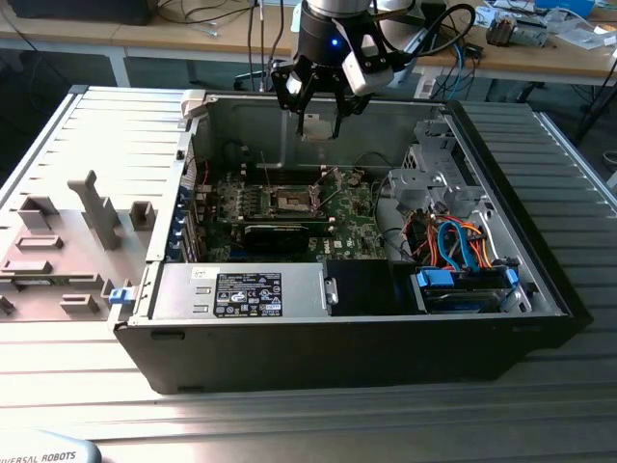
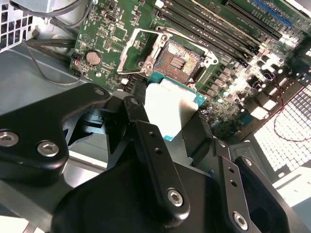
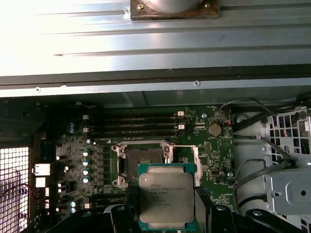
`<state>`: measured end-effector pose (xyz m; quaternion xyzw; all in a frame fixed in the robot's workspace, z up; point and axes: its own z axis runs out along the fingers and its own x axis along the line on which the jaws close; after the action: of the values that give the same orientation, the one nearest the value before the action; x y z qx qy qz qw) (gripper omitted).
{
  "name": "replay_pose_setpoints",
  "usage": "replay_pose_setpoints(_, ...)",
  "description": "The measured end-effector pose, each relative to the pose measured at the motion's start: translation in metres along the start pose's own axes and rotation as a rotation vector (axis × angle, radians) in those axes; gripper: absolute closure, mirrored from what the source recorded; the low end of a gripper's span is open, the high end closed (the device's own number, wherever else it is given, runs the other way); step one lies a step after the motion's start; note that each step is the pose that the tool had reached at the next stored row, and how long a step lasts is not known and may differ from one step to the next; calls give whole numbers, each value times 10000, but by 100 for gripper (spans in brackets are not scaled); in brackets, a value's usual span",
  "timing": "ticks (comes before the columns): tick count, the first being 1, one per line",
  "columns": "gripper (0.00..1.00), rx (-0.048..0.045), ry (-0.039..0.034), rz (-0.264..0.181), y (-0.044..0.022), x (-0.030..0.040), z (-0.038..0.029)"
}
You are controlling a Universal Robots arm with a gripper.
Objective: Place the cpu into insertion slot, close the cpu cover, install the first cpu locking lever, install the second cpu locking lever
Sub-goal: 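Place the cpu into insertion slot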
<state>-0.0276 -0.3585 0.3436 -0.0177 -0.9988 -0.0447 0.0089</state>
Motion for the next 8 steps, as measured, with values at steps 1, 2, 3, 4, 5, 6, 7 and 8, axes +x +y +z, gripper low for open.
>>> replay_pose_setpoints(1,46,0,-1,13,0,0,0)
replay_pose_setpoints(2,46,-1,-2,25,0,0,1)
replay_pose_setpoints(3,46,-1,-3,36,0,0,1)
replay_pose_setpoints(4,46,0,-4,46,0,0,1)
replay_pose_setpoints(5,46,-1,-5,58,0,0,1)
replay_pose_setpoints(6,46,-2,-7,69,0,0,2)
replay_pose_setpoints(7,46,-1,-6,75,0,0,1)
replay_pose_setpoints(8,46,-2,-7,79,0,0,2)
